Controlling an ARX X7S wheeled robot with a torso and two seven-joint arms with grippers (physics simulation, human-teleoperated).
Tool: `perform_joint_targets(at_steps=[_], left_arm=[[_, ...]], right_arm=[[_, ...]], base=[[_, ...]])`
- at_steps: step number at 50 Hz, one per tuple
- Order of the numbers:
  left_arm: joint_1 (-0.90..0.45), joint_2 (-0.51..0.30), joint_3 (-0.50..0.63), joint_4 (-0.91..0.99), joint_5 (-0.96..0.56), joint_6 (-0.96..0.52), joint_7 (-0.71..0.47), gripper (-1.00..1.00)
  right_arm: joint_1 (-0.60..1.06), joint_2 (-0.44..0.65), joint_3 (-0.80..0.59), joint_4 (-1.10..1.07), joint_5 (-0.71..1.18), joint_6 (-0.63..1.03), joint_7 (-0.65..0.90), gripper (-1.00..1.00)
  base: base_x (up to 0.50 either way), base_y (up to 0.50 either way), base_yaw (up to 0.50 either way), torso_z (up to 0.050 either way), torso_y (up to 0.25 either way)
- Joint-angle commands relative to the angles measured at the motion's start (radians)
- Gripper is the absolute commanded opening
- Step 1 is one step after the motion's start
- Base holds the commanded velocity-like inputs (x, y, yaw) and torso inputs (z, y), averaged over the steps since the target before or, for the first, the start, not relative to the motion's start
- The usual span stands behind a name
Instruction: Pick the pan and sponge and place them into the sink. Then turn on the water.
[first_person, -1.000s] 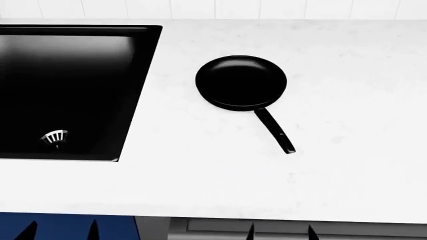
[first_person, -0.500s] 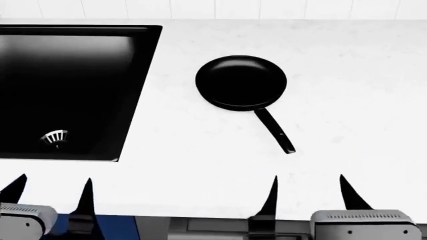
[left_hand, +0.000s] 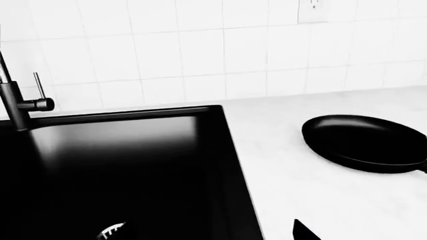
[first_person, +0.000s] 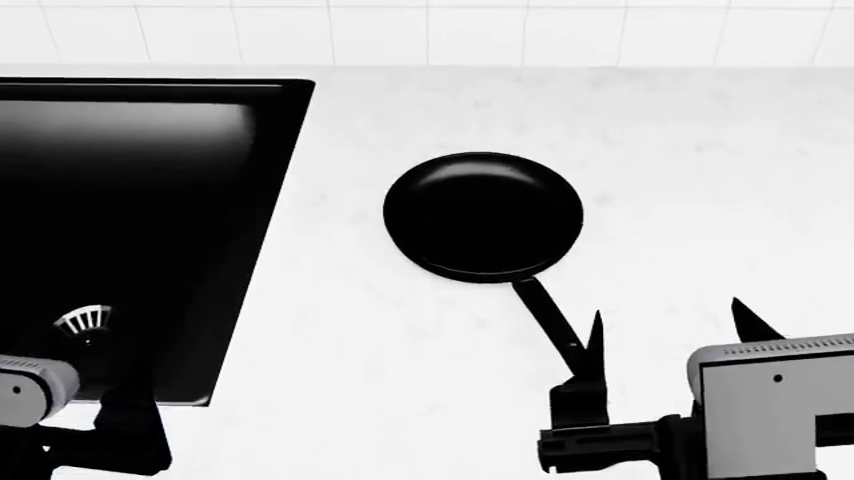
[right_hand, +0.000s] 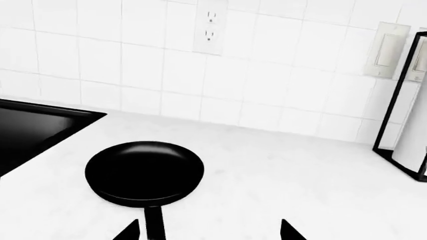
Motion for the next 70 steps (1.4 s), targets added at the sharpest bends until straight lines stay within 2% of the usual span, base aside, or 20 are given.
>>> perform_joint_targets(at_steps=[1, 10, 22, 33, 37, 44, 52, 60, 70], left_arm=[[0.03, -0.015, -0.024, 0.006, -0.017, -0.009, 0.0, 1.0], [0.033, -0.012, -0.013, -0.015, -0.009, 0.009, 0.005, 1.0], [0.043, -0.023, -0.021, -0.012, -0.012, 0.017, 0.006, 1.0], [0.052, -0.025, -0.021, -0.02, -0.015, 0.028, 0.009, 1.0], [0.058, -0.024, -0.024, -0.022, -0.017, 0.031, 0.007, 1.0], [0.056, -0.018, -0.014, -0.03, -0.013, 0.036, 0.004, 1.0], [0.047, -0.029, -0.021, -0.022, -0.023, 0.019, 0.002, 1.0], [0.048, -0.039, -0.017, -0.023, -0.021, 0.018, 0.003, 1.0], [0.073, -0.052, -0.029, -0.02, -0.029, 0.031, 0.013, 1.0]], right_arm=[[-0.002, 0.017, 0.013, -0.003, 0.033, 0.044, -0.008, 1.0], [-0.025, 0.011, 0.008, 0.003, 0.032, 0.026, -0.011, 1.0], [0.007, 0.032, -0.014, -0.018, 0.086, 0.117, -0.024, 1.0], [0.132, 0.063, 0.016, -0.056, 0.33, 0.413, -0.053, 1.0], [0.181, 0.086, -0.014, -0.026, 0.398, 0.524, -0.077, 1.0], [0.231, 0.109, -0.068, 0.035, 0.375, 0.536, -0.094, 1.0], [0.336, 0.125, -0.208, 0.181, 0.33, 0.515, -0.198, 1.0], [0.411, 0.095, -0.248, 0.281, 0.324, 0.563, -0.197, 1.0], [0.477, 0.056, -0.206, 0.354, 0.377, 0.644, -0.184, 1.0]], base=[[0.5, 0.0, 0.0, 0.0, 0.0], [0.5, 0.0, 0.0, 0.0, 0.0], [0.3, 0.0, 0.0, 0.0, 0.001], [0.0, 0.0, 0.0, 0.0, 0.0], [0.0, 0.0, 0.0, 0.0, 0.0], [0.0, 0.0, 0.0, 0.0, 0.0], [0.0, 0.0, 0.0, 0.0, 0.0], [0.0, 0.0, 0.0, 0.0, 0.0], [0.0, 0.0, 0.0, 0.0, 0.0]])
